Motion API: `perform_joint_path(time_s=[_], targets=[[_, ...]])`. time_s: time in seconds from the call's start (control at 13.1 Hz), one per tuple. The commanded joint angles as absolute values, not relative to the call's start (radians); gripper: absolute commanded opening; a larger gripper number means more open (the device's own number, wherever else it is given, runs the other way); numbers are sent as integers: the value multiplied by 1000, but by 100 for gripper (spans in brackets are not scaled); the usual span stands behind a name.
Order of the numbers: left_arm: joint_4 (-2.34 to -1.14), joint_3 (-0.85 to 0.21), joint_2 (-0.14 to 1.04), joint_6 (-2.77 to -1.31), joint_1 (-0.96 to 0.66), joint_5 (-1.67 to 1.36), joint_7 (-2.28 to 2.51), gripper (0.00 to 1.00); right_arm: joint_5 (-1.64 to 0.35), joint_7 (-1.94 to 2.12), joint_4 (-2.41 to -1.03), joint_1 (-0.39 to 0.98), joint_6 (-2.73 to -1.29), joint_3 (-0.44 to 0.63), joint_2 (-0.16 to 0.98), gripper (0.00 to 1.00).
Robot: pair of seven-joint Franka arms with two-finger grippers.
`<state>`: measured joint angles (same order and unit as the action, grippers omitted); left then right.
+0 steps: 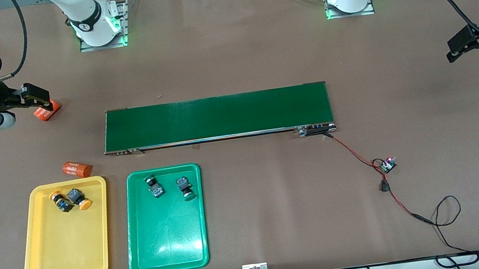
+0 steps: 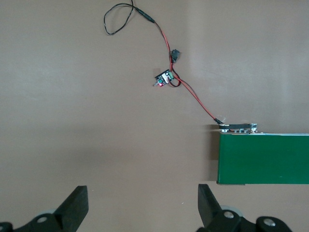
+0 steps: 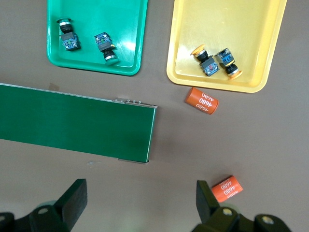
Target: Sort buttons by color to trays
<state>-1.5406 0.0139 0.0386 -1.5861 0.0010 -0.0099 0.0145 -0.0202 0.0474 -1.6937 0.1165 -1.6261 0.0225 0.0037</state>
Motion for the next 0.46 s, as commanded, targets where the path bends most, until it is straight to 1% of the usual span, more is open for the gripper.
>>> perform_joint_path(time_s=[0.0,0.38], targets=[[-1559,11,17,-1597,5,6,3,100,-38,40,-1690,133,-1632,40,3,100],[-1559,11,17,-1597,5,6,3,100,-38,40,-1689,129,-1634,38,9,100]])
